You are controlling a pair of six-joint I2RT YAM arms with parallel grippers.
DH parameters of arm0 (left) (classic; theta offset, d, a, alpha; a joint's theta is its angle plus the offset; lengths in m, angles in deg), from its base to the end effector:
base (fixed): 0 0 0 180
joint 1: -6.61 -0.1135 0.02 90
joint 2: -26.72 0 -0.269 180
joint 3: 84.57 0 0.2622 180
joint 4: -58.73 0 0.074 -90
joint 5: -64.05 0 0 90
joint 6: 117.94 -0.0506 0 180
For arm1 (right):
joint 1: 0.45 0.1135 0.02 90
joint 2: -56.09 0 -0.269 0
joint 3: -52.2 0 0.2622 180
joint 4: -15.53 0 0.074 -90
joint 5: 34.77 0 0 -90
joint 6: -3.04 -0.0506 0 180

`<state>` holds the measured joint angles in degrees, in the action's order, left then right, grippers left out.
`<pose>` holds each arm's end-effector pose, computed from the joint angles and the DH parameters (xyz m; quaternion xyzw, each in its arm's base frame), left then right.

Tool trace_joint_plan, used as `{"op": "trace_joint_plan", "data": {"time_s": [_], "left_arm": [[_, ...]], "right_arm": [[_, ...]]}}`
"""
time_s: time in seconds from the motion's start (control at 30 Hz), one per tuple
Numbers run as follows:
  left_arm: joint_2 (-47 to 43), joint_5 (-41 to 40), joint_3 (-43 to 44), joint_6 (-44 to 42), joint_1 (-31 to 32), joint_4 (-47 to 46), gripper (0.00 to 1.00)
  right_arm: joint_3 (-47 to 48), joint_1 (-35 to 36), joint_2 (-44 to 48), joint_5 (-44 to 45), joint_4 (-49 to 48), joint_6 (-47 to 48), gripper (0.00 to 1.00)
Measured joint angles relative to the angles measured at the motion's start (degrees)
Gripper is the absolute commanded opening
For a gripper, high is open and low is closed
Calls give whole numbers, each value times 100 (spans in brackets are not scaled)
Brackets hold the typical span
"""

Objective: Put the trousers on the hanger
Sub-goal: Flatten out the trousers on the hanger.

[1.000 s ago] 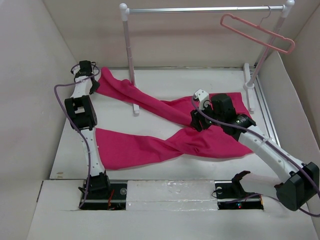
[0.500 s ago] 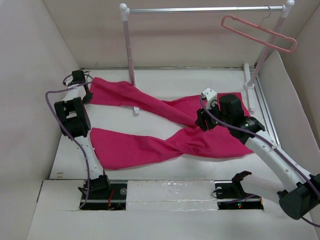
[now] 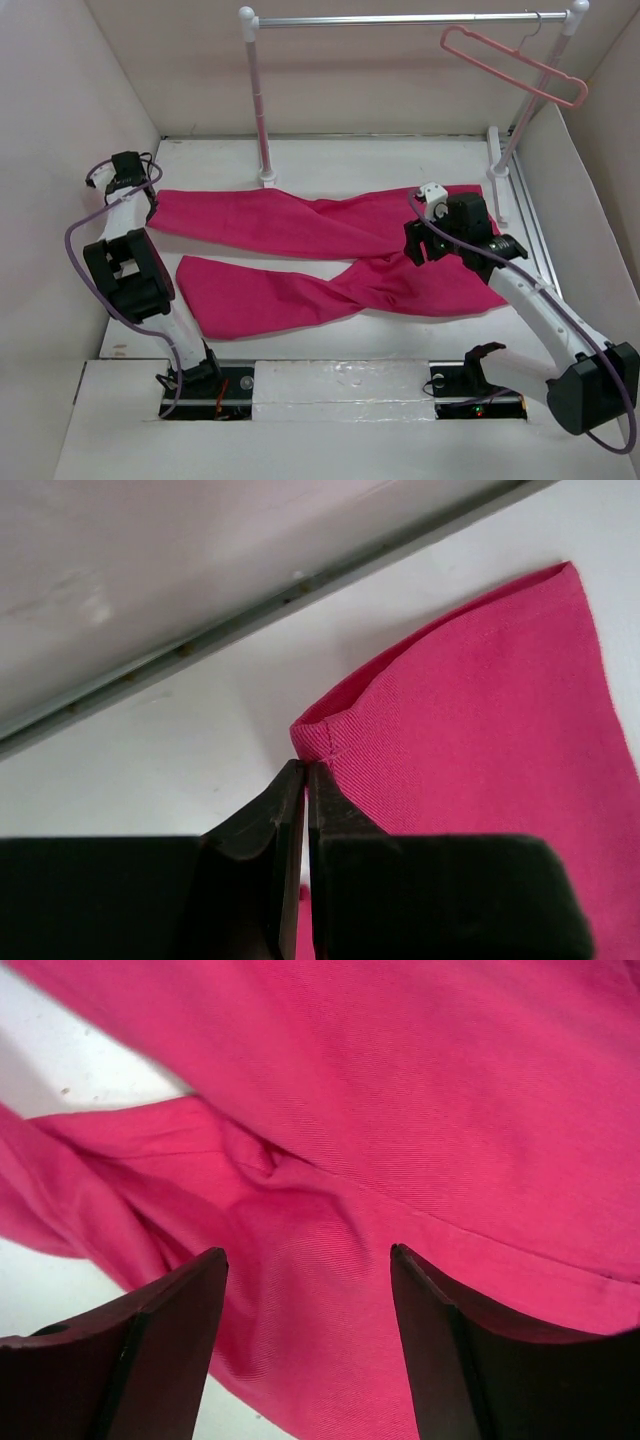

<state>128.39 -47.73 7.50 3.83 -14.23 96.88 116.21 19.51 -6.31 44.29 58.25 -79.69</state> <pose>0.3805 0.1649 0.2437 -0.4670 0.7910 0.1417 0.3691 0.2323 0.0946 0.2779 -0.2517 0.8715 0.1318 0.3998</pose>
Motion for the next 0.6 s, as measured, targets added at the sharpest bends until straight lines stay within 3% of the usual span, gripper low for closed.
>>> {"op": "trace_joint_plan", "data": {"time_s": [0.17, 0.2, 0.23, 0.3, 0.4, 0.53, 0.6], "left_arm": [[-413, -234, -708, 63, -17, 138, 1], [-494, -236, -837, 90, -24, 197, 15], [-575, -221, -949, 125, -26, 262, 22], [-750, -125, -1071, 192, -26, 315, 34], [-1176, 33, -1207, 240, 92, 170, 46], [-1473, 214, -1003, 208, 789, -129, 57], [-1196, 343, -612, 153, 1161, -201, 58]], "right_arm": [[0, -398, -136, 85, -146, -7, 68], [2, -514, -225, 101, -221, -31, 57], [9, -645, -334, 109, -330, -72, 21], [55, -935, -627, 122, -549, -181, 0], [328, -1449, -1241, 238, -824, -321, 0], [826, -2238, -2138, 426, -1373, -437, 52], [1213, -2636, -2638, 476, -1495, -420, 60]]}}
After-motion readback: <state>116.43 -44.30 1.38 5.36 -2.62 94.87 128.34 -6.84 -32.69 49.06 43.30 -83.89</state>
